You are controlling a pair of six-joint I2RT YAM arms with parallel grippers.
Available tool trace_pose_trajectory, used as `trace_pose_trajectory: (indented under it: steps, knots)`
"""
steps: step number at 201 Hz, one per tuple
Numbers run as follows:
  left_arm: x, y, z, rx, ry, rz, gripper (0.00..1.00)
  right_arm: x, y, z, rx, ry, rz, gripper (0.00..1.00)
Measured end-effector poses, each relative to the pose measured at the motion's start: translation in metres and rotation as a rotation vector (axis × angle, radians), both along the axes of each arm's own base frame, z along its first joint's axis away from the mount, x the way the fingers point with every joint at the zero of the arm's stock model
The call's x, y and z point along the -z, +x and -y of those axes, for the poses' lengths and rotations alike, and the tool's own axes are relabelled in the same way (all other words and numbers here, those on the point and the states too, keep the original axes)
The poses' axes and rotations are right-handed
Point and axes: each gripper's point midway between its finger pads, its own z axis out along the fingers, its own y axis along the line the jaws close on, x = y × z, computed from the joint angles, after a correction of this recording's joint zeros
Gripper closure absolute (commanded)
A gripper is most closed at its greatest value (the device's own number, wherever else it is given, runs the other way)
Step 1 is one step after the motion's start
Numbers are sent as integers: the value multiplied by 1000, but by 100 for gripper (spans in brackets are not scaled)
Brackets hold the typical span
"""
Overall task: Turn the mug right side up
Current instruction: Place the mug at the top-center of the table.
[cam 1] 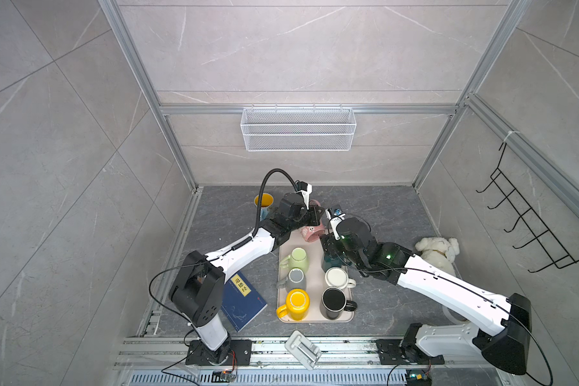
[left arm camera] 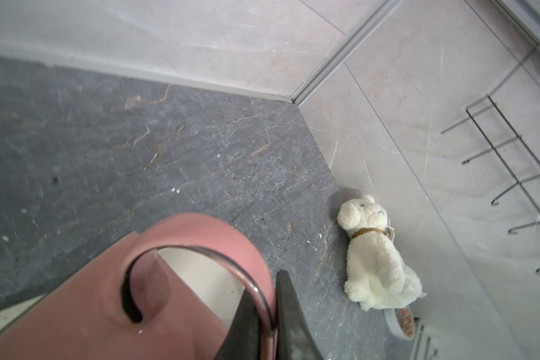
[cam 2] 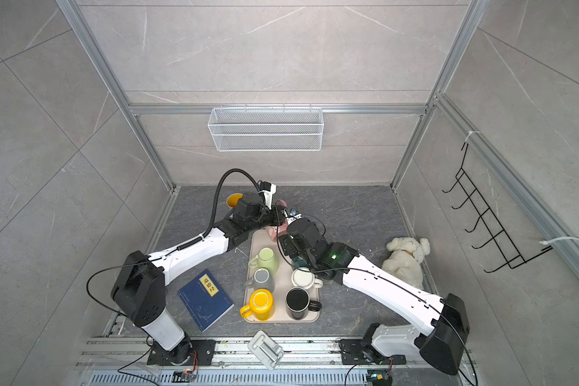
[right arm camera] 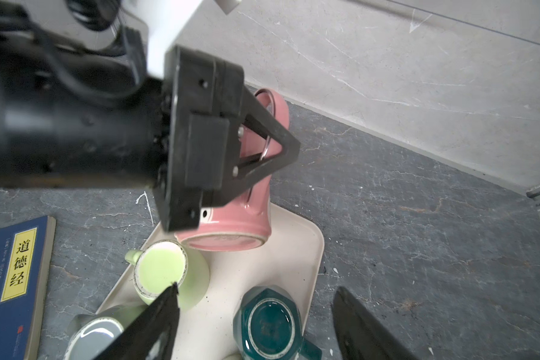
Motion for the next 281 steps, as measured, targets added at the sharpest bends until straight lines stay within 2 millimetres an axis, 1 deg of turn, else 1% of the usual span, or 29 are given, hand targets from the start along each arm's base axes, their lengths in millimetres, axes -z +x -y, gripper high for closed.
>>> trace_pose_trajectory:
  steps: [22, 59, 87, 104, 136, 150, 172, 206, 236, 261, 281]
  knots:
    - [-9, -13, 8, 32, 71, 112, 100, -6, -1, -1, -6, 14, 6, 23]
    - [-11, -26, 17, 54, 180, 243, 100, -6, -9, -1, -43, 18, -17, 23]
    - [-4, -33, 21, 57, 274, 324, 100, -12, -13, 1, -54, 29, -11, 23]
    - [2, -36, 22, 58, 315, 358, 100, -13, -17, 6, -59, 13, -14, 23]
    - [18, -42, 21, 72, 397, 409, 100, -27, -15, 12, -45, 38, 22, 24]
    - [21, -45, 23, 81, 413, 427, 100, -28, -17, 13, -52, 35, 20, 24]
    - [16, -47, 24, 80, 415, 473, 100, -30, -19, 13, -61, 37, 21, 24]
    - [7, -47, 17, 49, 416, 537, 100, -33, -23, 10, -87, 47, 20, 24]
    - [1, -48, 10, 23, 426, 581, 100, -42, -28, 12, -103, 62, 40, 25]
    - [-2, -54, 3, 22, 443, 602, 100, -56, -20, 30, -29, 67, 86, 25]
    - [-8, -59, 2, 26, 440, 621, 100, -62, -17, 36, -2, 66, 104, 25]
